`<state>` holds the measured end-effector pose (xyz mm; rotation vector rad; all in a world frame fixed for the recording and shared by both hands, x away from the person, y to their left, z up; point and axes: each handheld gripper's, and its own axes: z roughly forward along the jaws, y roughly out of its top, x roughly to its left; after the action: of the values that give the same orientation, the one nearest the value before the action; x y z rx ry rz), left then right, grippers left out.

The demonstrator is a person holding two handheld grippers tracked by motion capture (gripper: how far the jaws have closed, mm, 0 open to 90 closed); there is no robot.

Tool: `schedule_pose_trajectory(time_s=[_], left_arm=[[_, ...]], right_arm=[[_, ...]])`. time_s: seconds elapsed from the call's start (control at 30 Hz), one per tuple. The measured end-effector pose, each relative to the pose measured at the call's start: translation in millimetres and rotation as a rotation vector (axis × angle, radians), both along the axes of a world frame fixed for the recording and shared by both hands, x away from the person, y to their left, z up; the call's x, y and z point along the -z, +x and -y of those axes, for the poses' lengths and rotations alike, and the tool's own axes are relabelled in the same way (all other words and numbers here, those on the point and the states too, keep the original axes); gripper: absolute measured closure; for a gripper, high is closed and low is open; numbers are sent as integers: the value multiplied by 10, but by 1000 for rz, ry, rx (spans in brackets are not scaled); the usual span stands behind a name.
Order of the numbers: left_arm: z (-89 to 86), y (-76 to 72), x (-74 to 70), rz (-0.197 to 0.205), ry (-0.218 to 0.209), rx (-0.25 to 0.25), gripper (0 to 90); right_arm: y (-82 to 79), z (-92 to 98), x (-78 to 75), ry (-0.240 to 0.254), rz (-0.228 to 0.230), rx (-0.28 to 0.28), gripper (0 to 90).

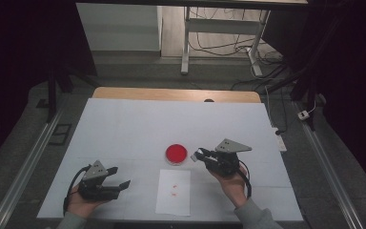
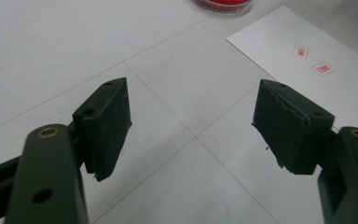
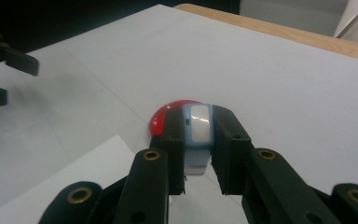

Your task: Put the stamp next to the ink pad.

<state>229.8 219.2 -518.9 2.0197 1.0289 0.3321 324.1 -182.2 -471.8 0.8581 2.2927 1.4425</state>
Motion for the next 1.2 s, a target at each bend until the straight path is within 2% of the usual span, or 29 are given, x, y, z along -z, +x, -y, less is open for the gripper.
schedule_pose_trajectory(time_s=[0.2, 0.37, 0.83, 1.2], left_arm=[[-25, -1, 6, -5, 3, -2, 277], [-32, 8, 18, -11, 6, -2, 276], [-37, 16, 23, -14, 9, -2, 276], [-31, 18, 26, -15, 11, 1, 276]], right_arm=[[96, -8, 41, -45, 16, 23, 748], [174, -47, 92, -77, -2, 20, 747], [329, -160, 250, -213, -46, 11, 745], [370, -187, 309, -221, -78, 9, 728]])
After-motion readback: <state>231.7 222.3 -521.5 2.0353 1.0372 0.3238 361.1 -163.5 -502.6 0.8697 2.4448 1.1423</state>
